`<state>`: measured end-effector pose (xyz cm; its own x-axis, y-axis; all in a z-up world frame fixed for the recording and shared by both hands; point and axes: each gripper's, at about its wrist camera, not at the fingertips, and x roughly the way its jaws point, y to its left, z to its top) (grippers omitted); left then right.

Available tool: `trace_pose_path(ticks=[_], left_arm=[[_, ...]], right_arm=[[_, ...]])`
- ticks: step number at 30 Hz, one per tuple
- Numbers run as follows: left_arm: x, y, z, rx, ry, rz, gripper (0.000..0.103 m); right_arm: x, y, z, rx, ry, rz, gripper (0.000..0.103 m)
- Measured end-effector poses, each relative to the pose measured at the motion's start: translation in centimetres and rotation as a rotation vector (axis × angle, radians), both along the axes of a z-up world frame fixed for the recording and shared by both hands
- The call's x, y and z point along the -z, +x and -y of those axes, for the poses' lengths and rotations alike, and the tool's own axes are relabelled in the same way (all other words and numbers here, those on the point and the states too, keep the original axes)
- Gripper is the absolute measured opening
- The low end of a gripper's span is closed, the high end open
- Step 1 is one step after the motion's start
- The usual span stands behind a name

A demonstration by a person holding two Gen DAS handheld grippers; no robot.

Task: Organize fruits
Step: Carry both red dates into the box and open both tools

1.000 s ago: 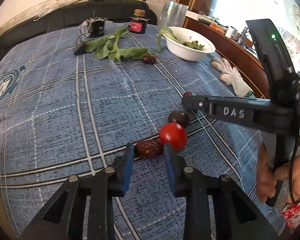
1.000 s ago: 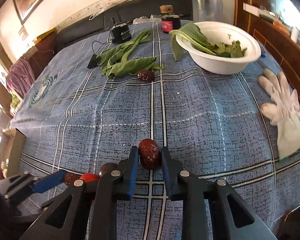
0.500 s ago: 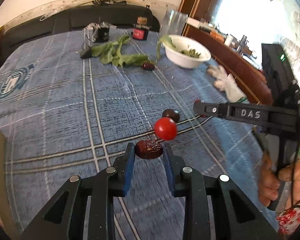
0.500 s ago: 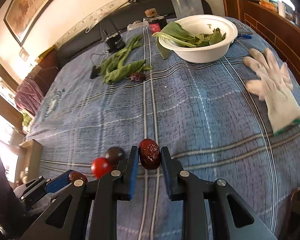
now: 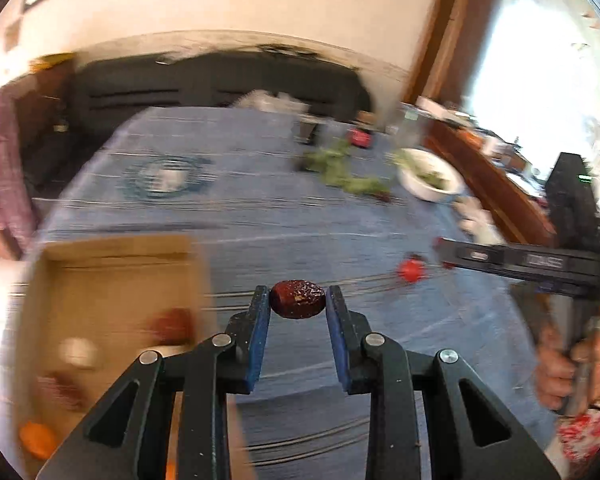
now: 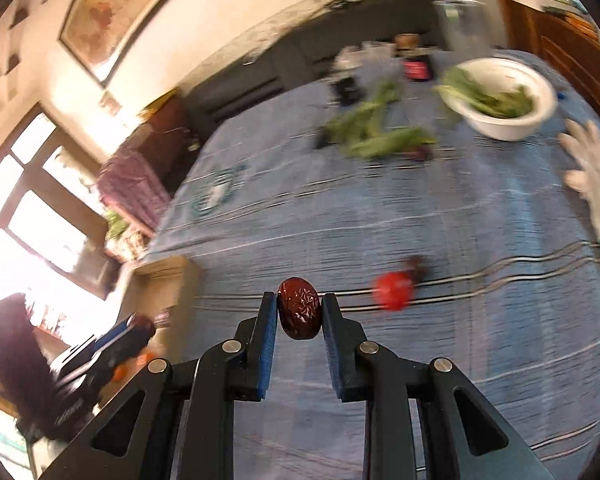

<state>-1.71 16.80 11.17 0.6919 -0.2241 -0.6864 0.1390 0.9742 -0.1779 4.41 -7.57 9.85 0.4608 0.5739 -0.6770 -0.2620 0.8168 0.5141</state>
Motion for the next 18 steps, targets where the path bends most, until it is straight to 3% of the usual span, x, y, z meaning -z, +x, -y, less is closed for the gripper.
trace_pose_path(ticks=[5,8,14,18], left_arm=[[0.4,0.6,-7.7,-0.15,0.07,-0.04,0.028],[1.3,1.5,-10.9,-0.195,0.05,-0.081,0.028],[4.0,4.6,-15.1,-0.264,0.003,-0.18,0.028],[5.4,5.5,-16.2,-0.291,0.016,-0.237,0.028]], right_arm=[[-0.9,-0.9,-7.4,-0.144,0.005,0.017,0.025],[-0.5,-1.0,-12.3,-0.226,-0.014,0.016,0.025],[1.7,-1.1,-19.8,-0.331,-0.052,-0.008,0.025],[3.1,-0.9,-23.0,-0.362,-0.121,0.009,0.026]])
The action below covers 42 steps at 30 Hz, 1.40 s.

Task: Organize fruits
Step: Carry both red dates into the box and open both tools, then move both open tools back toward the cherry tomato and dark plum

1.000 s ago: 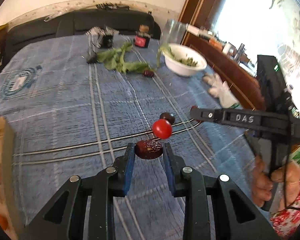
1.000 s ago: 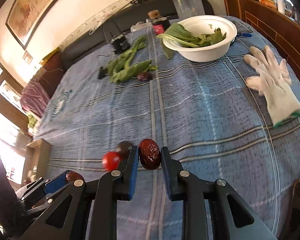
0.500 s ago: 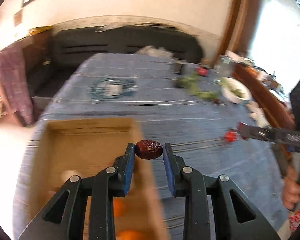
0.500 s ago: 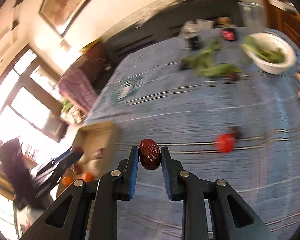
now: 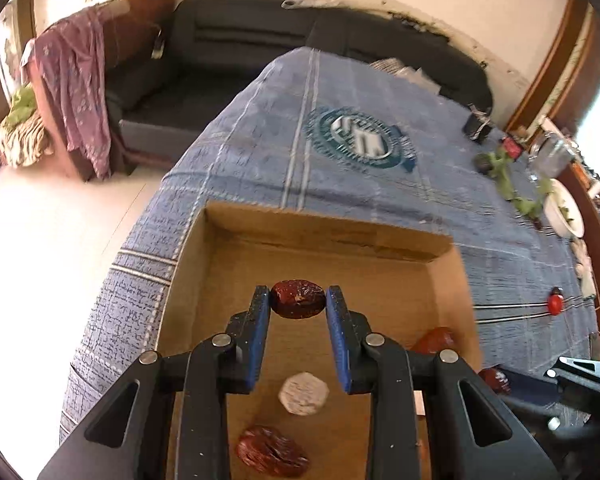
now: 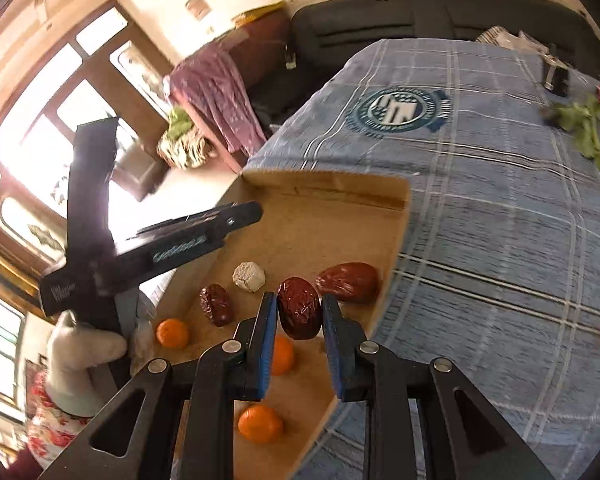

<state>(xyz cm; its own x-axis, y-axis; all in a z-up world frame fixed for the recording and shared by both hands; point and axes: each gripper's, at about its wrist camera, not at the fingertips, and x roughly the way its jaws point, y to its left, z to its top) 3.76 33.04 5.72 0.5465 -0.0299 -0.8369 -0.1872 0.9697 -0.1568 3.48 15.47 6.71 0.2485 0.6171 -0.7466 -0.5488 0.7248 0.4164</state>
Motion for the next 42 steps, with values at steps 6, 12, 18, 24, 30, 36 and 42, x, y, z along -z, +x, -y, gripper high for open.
trace_pose_path(ticks=[6,12,18,24,30,36,42], left_arm=[[1.7,0.5,-1.5,-0.034,-0.013,-0.042,0.028],[2.3,0.4,-2.7,-0.06,-0.04,-0.039,0.028],[2.0,-0.1,-3.6,-0.087,-0.08,-0.022,0.028],[0.2,-2.0,-4.2,-0.117,-0.118,0.036,0.039],[-4.2,-6.3,-2.5,-0.14,-0.064,0.165,0.048],[-7.3,-11.6,1.5,-0.192,0.015,0.268,0.086],[-7.9,-15.2,7.1,-0.174,0.031,0.337,0.086]], right_arm=[[1.3,1.3,-4.2,-0.032,-0.093,0.081,0.026],[2.5,2.8,-6.6,-0.039,-0.163,0.103,0.026],[3.2,3.6,-7.5,-0.035,-0.189,0.106,0.026],[2.9,3.5,-6.8,-0.013,-0.17,0.099,0.036],[0.3,2.0,-3.2,0.046,-0.088,0.108,0.037],[-2.0,-2.2,3.9,0.175,-0.012,0.142,0.046],[-2.2,-6.7,10.6,0.335,-0.015,0.187,0.051]])
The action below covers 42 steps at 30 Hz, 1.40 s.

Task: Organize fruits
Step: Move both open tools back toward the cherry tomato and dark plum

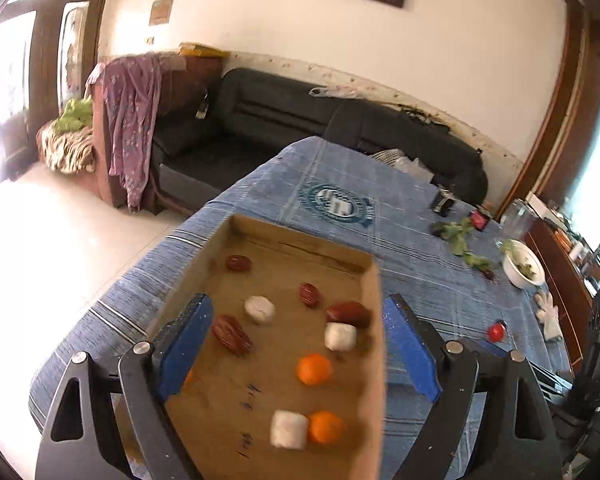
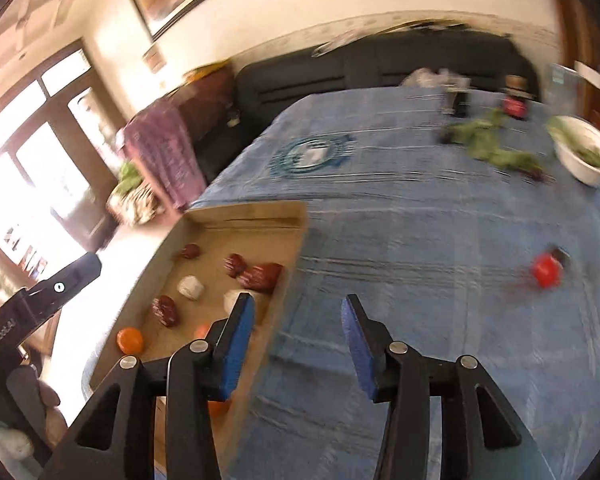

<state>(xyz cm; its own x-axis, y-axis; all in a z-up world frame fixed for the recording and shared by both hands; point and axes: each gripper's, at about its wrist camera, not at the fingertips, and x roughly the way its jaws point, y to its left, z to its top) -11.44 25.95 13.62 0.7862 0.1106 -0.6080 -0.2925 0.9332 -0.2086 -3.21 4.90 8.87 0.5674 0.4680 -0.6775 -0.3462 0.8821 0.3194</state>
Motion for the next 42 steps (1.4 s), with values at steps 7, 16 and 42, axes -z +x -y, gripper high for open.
trace_pose_path(ticks=[7,16,42], left_arm=[[-0.9,-1.1,6.2,0.034,0.181,0.014,0.086],[-0.3,-1.2,10.4,0.091,0.24,-0.034,0.086],[4.4,2.3,15.1,0.259,0.126,-0.156,0.086]], right_arm=[[0.4,-2.7,6.1,0.103,-0.002,0.008,0.057],[1.1,-3.4,9.6,0.133,0.065,-0.011,0.058],[4.1,3.5,20.8,0.299,-0.003,-0.1,0.06]])
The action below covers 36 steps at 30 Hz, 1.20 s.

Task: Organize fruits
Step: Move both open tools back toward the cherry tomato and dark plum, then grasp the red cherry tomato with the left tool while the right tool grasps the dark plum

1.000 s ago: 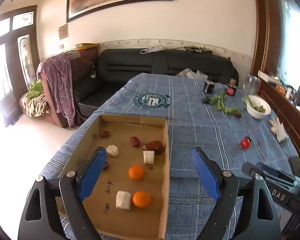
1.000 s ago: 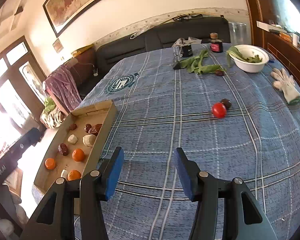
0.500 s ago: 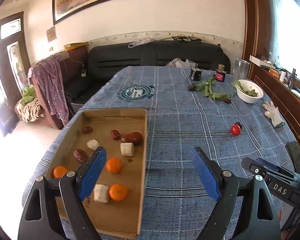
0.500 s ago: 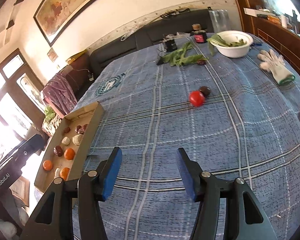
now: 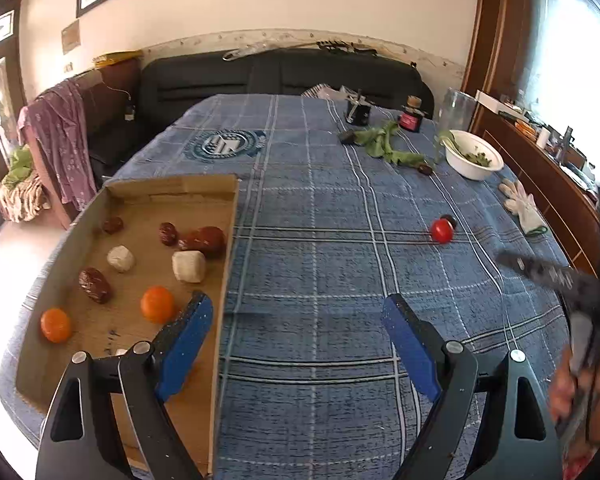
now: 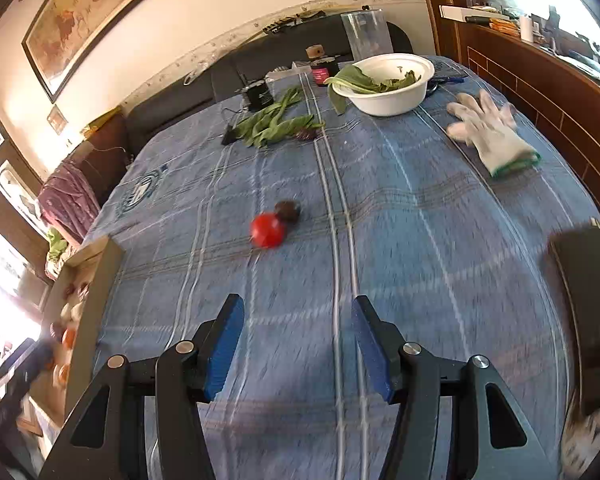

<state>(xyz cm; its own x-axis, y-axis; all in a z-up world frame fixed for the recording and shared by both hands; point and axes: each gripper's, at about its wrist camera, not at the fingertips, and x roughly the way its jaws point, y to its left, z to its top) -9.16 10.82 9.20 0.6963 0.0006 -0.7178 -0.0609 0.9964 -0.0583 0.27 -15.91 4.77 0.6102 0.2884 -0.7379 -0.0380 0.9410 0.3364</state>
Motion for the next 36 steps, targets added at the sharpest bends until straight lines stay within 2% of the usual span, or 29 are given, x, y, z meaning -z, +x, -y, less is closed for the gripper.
trace_pose_path(ticks=[3,7,10,11,13,17,19,21,23,28,34,36], left_arm=[[0.3,0.1,0.3,0.009,0.001,-0.009,0.086],[0.7,0.3,0.3,0.013,-0.003,-0.017,0.086],[0.9,0.6,0.0,0.005,-0.008,-0.021,0.086],[1.0,0.7,-0.2,0.001,-0.014,-0.024,0.086],[1.2,0.9,-0.6,-0.005,-0.027,-0.033,0.086],[1.4,1.1,-1.3,-0.009,-0.045,-0.038,0.086],[1.5,1.4,-1.5,-0.012,-0.055,-0.035,0.086],[1.7,1.7,-1.6,-0.009,-0.069,-0.039,0.086],[2.2,2.1,-1.3,0.004,-0.084,-0.053,0.086],[3.4,3.1,-0.8,0.028,-0.093,-0.076,0.086],[3.8,5.1,-0.3,0.071,-0.075,-0.052,0.086],[4.2,6.2,-0.4,0.076,-0.068,-0.057,0.084]], right_arm=[[0.8,3.9,0.0,0.017,0.011,-0.032,0.06],[1.6,7.5,-0.7,0.034,0.036,-0.061,0.047],[2.9,9.3,-1.7,0.01,0.104,-0.107,0.047],[3.3,9.6,-2.1,-0.014,0.152,-0.108,0.047],[3.2,9.6,-3.3,-0.069,0.186,-0.117,0.048],[1.1,7.5,-4.8,-0.296,0.398,-0.069,0.049],[-0.2,6.4,-4.1,-0.29,0.414,-0.02,0.049],[-0.9,6.2,-3.3,-0.213,0.344,-0.001,0.049],[-1.1,6.3,-3.5,-0.157,0.211,0.008,0.049],[0.4,7.7,-5.7,-0.127,0.033,-0.025,0.049],[3.0,8.3,-7.0,-0.112,-0.063,-0.031,0.048],[3.0,7.9,-7.2,-0.113,-0.095,-0.005,0.047]])
